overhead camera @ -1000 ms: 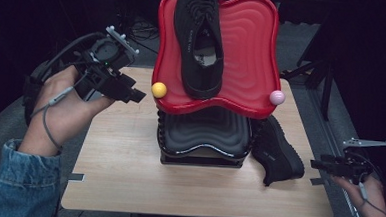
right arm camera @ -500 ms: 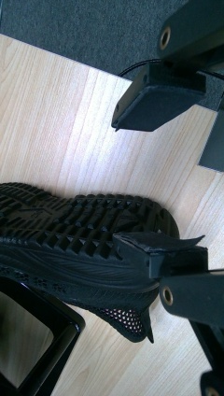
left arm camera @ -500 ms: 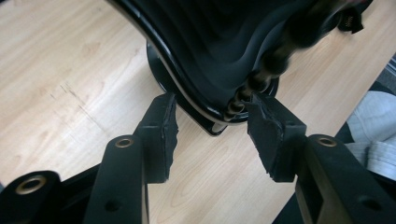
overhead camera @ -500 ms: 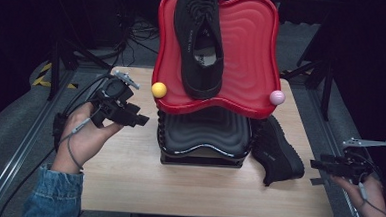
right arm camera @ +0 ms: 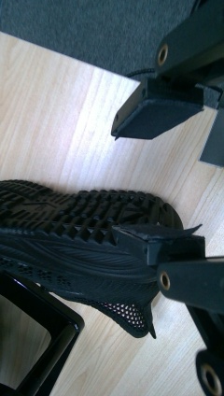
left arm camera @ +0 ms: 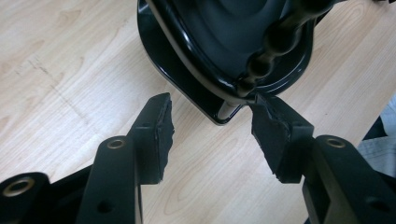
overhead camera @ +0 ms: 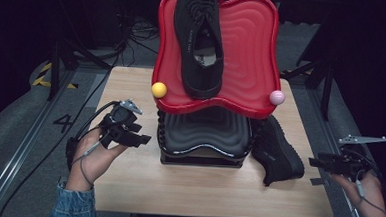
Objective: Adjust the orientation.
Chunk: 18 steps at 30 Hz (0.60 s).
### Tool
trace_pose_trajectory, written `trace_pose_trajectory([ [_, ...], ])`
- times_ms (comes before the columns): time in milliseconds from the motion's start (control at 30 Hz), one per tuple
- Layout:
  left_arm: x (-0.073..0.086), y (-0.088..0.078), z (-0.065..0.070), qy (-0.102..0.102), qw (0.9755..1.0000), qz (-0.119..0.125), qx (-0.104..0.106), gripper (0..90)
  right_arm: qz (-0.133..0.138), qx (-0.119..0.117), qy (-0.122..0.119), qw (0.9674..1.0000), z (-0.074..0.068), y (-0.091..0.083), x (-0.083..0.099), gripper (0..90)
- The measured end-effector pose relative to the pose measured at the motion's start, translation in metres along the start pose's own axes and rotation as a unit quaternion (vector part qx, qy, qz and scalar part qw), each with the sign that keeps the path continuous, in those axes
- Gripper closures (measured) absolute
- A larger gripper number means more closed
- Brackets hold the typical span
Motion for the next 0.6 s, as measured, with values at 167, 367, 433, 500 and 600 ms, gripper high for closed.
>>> trace_pose_trajectory([
  [167,0.001,0.002,-0.009,-0.01,0.9987,0.038,0.031,47.9,-0.021,0.018,-0.026,0.9993,-0.003,-0.007,-0.005,61.8],
  [367,0.008,0.014,-0.015,-0.021,0.9992,0.019,0.03,46.7,-0.044,0.032,-0.052,0.9972,-0.007,-0.018,-0.014,83.6],
  [433,0.009,0.017,-0.015,-0.022,0.9993,0.012,0.028,46.2,-0.048,0.037,-0.07,0.9957,-0.011,-0.018,-0.02,88.0],
  [500,0.01,0.018,-0.015,-0.022,0.9993,0.01,0.027,46.2,-0.056,0.04,-0.087,0.9939,-0.016,-0.018,-0.026,89.8],
  [600,0.011,0.017,-0.016,-0.022,0.9994,0.009,0.023,46.1,-0.065,0.034,-0.104,0.9919,-0.024,-0.019,-0.036,90.0],
])
Point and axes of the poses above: each handheld gripper's, and its own axes: y roughly forward along the jaws, x roughly out of its underside, z roughly to its right, the point moved 10 cm from there along y, roughly forward along the jaws, and after that the axes turned 6 degrees about -z, right-handed, at the moved point
